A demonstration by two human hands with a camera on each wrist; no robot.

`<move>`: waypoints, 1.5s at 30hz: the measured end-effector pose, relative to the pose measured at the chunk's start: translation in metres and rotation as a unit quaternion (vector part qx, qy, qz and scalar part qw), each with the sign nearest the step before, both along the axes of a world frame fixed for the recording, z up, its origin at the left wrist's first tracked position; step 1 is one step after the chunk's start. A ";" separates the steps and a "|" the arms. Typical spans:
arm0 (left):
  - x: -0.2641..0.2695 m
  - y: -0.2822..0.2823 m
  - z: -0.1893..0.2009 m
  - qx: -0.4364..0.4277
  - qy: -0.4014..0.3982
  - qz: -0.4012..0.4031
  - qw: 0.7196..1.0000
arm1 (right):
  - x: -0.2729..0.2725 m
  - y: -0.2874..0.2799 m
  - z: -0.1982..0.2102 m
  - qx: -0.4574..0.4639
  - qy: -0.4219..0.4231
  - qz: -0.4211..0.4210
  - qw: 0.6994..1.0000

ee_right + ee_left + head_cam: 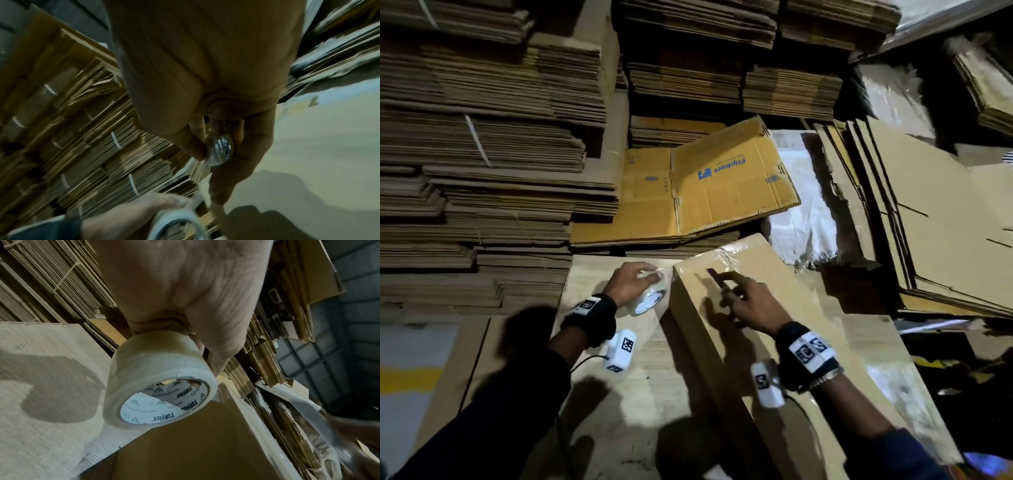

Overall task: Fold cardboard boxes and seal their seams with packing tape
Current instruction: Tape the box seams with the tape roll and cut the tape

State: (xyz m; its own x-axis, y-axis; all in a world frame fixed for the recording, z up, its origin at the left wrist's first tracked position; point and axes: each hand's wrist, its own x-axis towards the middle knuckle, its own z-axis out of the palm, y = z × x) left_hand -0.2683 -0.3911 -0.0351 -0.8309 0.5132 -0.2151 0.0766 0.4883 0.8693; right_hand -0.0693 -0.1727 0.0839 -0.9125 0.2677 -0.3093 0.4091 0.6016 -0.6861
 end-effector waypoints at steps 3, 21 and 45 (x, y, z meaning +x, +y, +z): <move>-0.008 0.001 -0.001 -0.016 -0.025 -0.006 1.000 | -0.036 -0.052 -0.011 0.035 0.022 0.023 0.999; -0.018 0.002 -0.002 -0.036 -0.035 -0.041 0.998 | -0.074 -0.125 -0.045 0.237 -0.029 0.006 0.971; -0.017 -0.037 0.014 -0.047 -0.035 0.050 0.997 | -0.062 -0.112 -0.019 0.227 -0.035 0.012 0.973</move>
